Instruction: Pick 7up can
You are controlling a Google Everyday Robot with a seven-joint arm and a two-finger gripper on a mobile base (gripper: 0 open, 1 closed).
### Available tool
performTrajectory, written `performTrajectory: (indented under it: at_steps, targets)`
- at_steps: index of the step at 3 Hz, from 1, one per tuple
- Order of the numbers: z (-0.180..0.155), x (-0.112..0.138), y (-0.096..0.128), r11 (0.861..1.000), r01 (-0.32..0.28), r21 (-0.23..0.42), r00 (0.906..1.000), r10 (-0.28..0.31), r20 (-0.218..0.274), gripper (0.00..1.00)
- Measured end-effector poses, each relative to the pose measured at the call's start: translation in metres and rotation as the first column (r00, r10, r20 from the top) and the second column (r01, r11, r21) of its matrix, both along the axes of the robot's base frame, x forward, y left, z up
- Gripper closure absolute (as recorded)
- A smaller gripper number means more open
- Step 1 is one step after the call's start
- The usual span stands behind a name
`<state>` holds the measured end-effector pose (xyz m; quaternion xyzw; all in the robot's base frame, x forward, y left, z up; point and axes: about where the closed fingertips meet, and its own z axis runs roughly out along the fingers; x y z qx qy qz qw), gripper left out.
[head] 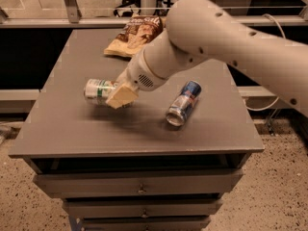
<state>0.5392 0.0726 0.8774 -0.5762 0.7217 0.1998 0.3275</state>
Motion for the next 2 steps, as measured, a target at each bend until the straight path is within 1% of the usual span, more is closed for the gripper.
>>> performTrajectory:
  at_steps: [1,2]
  targets:
    - [0.044,0.011,-0.009,0.998,-0.036,0.06,0.9983,0.033,0.049,1.0]
    - [0.059,0.014,-0.009,0.996,-0.044,0.075,0.9967,0.038,0.071,1.0]
